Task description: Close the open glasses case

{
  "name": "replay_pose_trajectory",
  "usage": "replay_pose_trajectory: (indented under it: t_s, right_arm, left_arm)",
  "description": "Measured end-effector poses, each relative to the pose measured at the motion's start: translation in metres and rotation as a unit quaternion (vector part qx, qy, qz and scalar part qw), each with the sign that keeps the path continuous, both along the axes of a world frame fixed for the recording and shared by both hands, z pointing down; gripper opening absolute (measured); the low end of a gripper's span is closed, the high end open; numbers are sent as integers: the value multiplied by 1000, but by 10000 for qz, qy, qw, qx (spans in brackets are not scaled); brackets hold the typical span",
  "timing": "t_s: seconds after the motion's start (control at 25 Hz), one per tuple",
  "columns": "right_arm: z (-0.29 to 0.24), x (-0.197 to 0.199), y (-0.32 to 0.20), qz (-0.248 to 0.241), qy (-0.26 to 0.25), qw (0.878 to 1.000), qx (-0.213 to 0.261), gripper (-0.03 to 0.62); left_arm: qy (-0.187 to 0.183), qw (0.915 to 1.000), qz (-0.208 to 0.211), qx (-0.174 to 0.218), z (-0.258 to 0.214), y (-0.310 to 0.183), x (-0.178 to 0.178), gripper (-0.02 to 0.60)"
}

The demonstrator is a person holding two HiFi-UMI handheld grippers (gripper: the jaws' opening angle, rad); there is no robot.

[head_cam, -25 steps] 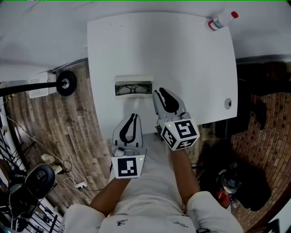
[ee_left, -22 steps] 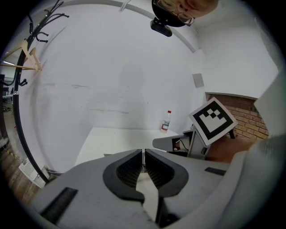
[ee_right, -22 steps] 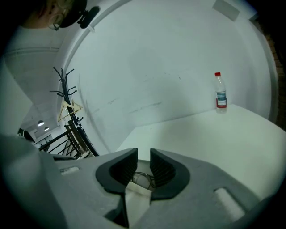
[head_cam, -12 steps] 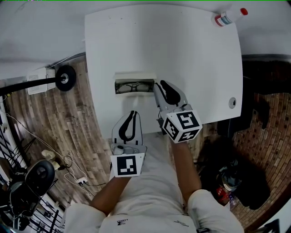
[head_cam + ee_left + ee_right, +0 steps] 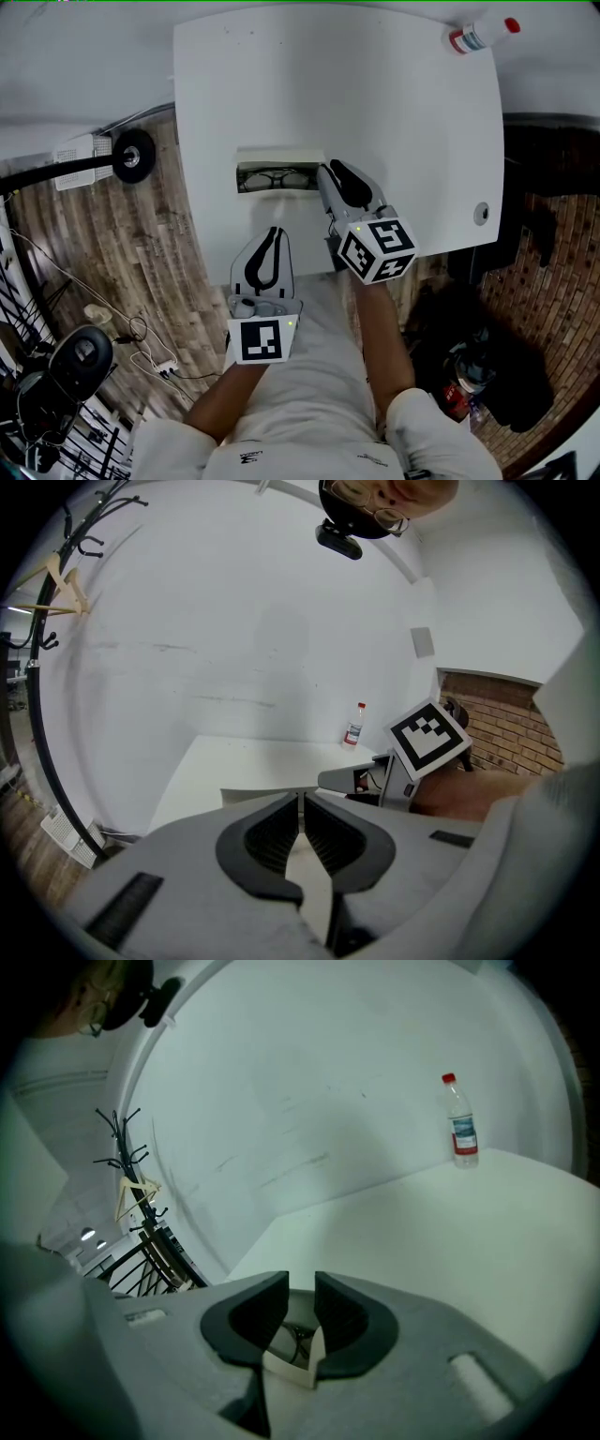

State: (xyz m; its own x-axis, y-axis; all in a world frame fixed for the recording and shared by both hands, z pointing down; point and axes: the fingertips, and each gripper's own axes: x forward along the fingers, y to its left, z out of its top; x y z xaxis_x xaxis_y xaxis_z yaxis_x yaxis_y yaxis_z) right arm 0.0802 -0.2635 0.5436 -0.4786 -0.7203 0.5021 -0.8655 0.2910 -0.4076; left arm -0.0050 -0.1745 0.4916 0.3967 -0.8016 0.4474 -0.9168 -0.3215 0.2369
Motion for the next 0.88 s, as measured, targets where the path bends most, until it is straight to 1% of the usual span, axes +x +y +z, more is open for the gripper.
replay_pose_trajectory:
  t_s: [0.24, 0.52, 0.88]
  right_arm:
    - [5, 0, -3, -68, -199, 9997, -91, 75]
    - [11, -2, -7, -135, -114, 9997, -168, 74]
    - [16, -4, -8, -125, -165, 9996, -212, 61]
  left_arm:
    - [25, 10000, 4, -48, 3, -1, 0, 17]
    - [38, 10000, -17, -81, 8, -7, -2, 17]
    - [118, 9999, -40, -60, 8, -6, -2, 17]
